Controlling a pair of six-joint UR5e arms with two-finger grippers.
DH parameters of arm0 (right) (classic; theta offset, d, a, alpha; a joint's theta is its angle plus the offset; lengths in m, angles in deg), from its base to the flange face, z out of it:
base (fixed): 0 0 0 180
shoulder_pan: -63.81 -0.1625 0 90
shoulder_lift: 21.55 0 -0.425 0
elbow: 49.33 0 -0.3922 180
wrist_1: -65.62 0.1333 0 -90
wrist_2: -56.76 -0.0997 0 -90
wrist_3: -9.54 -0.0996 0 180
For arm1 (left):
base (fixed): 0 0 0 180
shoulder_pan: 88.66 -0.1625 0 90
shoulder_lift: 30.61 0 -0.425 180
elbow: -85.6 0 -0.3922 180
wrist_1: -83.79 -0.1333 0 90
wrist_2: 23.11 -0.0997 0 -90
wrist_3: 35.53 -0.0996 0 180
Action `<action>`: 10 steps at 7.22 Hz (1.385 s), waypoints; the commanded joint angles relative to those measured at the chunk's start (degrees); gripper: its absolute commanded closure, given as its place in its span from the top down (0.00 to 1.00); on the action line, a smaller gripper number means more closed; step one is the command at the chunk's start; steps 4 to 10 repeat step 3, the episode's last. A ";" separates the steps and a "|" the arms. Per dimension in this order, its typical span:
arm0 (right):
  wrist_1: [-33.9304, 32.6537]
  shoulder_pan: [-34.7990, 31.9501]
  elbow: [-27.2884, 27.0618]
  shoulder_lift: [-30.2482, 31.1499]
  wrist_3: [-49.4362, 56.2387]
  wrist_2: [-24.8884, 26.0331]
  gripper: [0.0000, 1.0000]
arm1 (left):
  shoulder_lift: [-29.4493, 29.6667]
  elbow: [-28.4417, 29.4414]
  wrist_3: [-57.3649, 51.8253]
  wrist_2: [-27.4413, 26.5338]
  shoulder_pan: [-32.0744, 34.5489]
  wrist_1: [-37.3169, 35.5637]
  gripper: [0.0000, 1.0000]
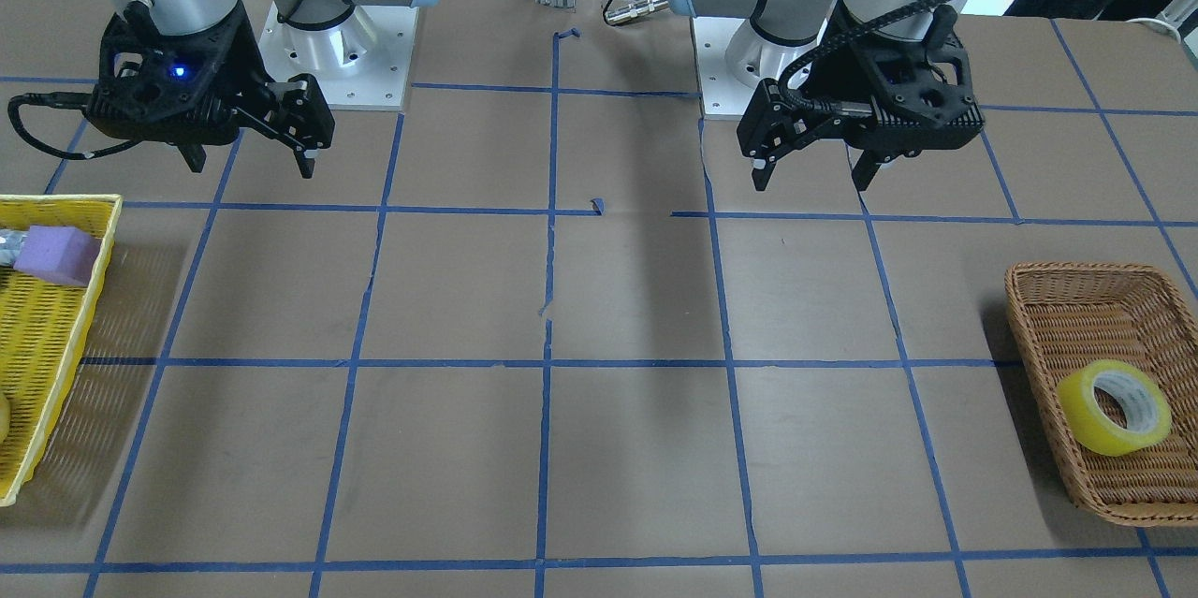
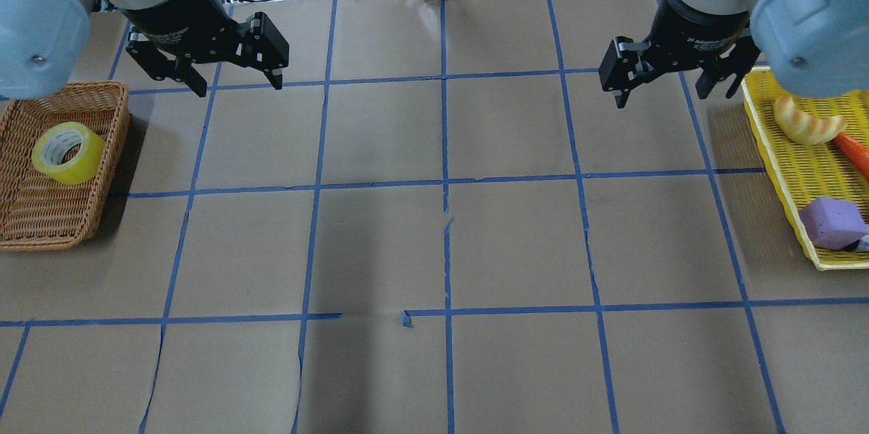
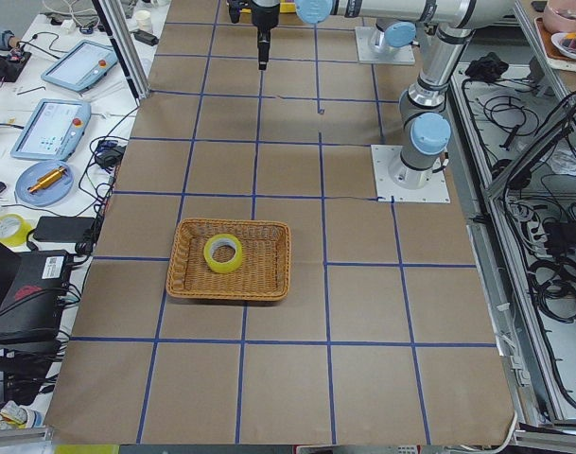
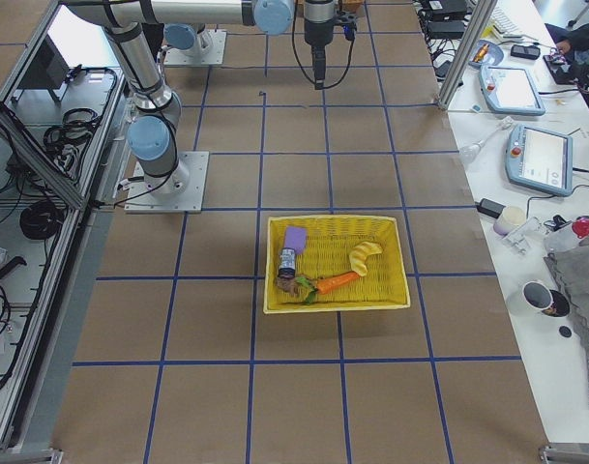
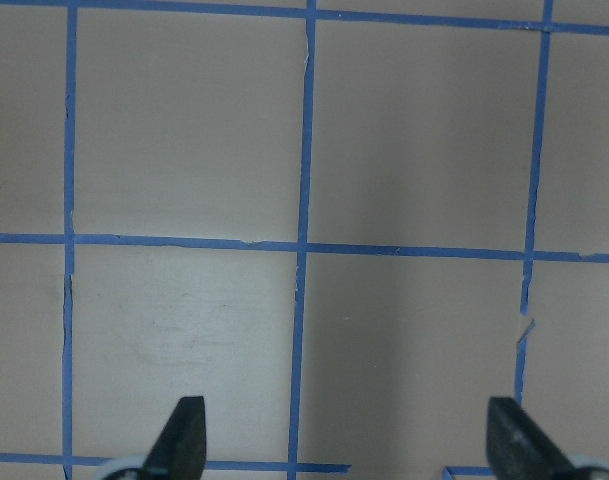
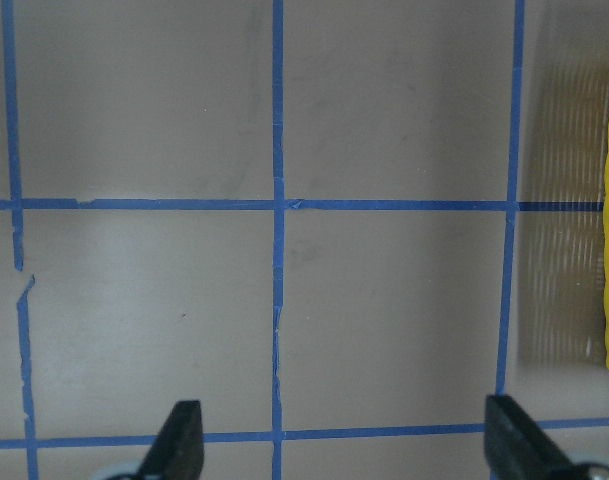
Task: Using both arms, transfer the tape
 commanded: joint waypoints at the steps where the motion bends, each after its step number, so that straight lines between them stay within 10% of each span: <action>1: 3.80 0.04 0.56 1.37 0.02 -3.62 1.00 | -0.58 -0.09 -0.03 -0.03 0.13 0.08 1.00; 10: 3.92 0.04 -0.05 1.38 0.10 -2.67 1.00 | -0.58 -0.18 -0.03 -0.03 0.22 0.08 1.00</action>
